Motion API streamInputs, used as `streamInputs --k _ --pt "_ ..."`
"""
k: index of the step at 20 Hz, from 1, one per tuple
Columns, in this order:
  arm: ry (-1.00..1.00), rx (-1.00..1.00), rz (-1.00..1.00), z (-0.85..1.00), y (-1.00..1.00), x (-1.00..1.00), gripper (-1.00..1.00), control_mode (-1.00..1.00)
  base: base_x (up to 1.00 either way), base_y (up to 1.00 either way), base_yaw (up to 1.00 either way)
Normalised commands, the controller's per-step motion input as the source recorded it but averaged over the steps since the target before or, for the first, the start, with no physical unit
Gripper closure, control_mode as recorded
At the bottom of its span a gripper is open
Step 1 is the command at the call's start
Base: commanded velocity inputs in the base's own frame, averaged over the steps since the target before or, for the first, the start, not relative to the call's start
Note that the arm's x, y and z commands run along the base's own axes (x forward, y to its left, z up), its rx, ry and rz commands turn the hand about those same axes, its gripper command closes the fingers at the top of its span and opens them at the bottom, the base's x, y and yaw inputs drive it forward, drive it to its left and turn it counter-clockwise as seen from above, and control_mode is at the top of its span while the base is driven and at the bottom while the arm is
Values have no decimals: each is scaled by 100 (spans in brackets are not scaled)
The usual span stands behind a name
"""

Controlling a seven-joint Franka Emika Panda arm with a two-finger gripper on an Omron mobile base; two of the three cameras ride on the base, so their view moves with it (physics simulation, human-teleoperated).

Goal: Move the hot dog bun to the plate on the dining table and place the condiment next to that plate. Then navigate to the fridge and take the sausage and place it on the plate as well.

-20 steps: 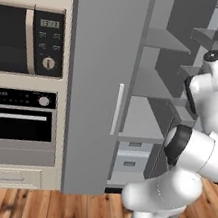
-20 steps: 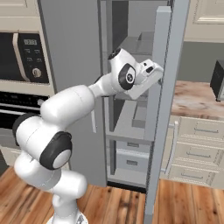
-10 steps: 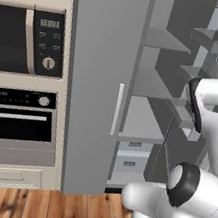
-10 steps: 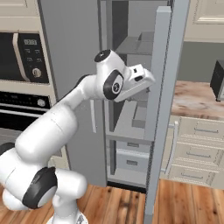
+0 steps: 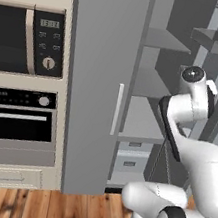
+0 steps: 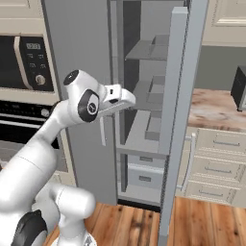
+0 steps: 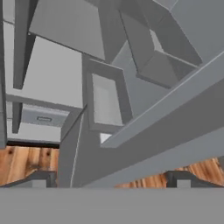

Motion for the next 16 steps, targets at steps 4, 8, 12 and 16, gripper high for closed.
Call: streamInputs --k 4,8,12,16 --pt "-11 7 -10 -15 100 0 -100 -100 0 0 0" --pt "-10 11 -5 -13 100 0 -100 -100 0 0 0" --pt "-4 14 -1 -7 98 0 -100 -100 0 0 0" --pt "3 24 0 -4 68 22 -100 -100 0 0 0"
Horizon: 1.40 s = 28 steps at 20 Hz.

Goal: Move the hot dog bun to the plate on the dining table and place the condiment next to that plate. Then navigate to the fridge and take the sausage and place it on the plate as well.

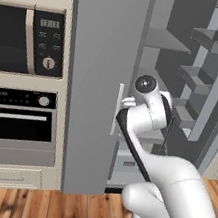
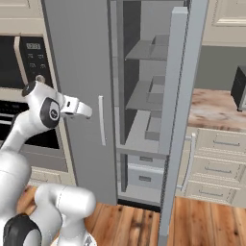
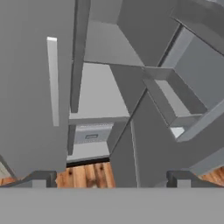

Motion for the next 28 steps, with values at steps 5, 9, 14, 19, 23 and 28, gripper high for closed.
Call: streamInputs --k 5,9,14,19,23,28 --pt "3 25 0 -8 17 56 -100 -100 0 0 0" --pt "5 13 0 -24 0 48 -100 -100 0 0 0" --pt "9 10 0 -35 5 49 -100 -100 0 0 0" --pt "4 4 2 -40 3 47 -100 -100 0 0 0" --pt "0 1 4 -37 0 52 -100 -100 0 0 0" --pt "-4 0 5 -31 0 57 -100 -100 0 0 0"
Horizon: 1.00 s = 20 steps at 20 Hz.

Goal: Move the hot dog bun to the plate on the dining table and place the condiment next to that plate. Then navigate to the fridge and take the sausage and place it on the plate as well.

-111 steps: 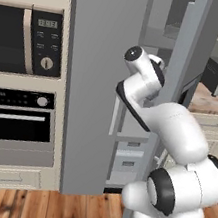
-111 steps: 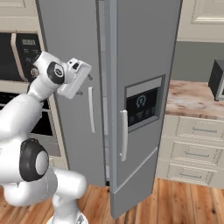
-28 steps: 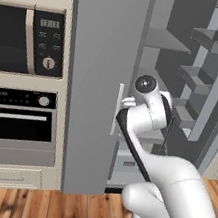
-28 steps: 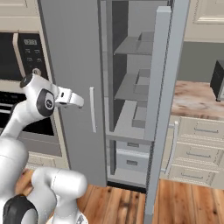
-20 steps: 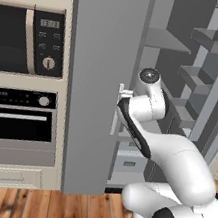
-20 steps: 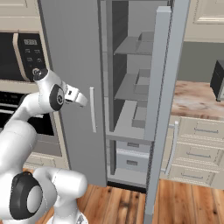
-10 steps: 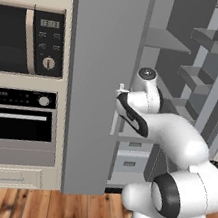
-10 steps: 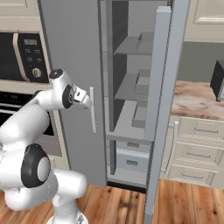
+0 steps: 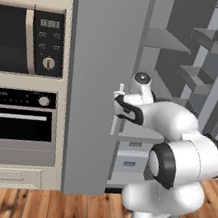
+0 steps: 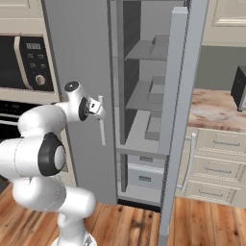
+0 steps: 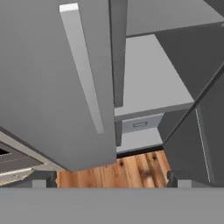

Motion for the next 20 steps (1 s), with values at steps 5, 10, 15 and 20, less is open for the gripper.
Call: streamInputs --k 5,10,15,20 --pt "-3 0 5 -26 2 62 -100 -100 0 0 0" --pt "0 0 4 -25 5 52 -100 -100 0 0 0" --pt "0 0 3 -25 6 49 -100 -100 0 0 0" --pt "0 0 2 -24 7 50 -100 -100 0 0 0"
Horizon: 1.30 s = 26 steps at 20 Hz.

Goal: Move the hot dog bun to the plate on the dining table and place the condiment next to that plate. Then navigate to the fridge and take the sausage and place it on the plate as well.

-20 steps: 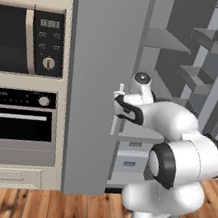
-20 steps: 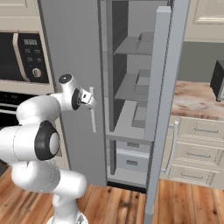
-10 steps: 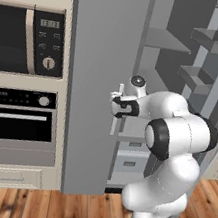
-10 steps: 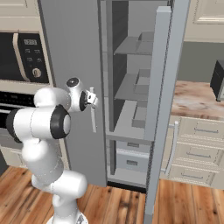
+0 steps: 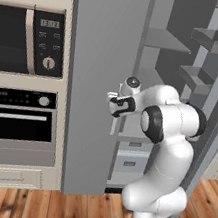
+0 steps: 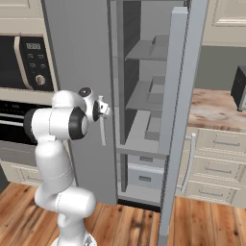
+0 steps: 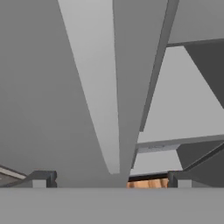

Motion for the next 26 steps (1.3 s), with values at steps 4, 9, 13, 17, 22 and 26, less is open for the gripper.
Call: streamInputs --k 4,9,13,17,22,26 --pt "-1 0 0 -19 0 37 -100 -100 0 0 0" --pt "-2 0 0 -17 0 40 -100 -100 0 0 0" --pt "-3 0 0 -17 0 45 -100 -100 0 0 0" --pt "-3 0 0 -17 1 50 100 -100 0 0 0" --pt "-5 0 0 -17 6 48 100 -100 0 0 0" --pt "-6 0 0 -17 8 42 100 -100 0 0 0"
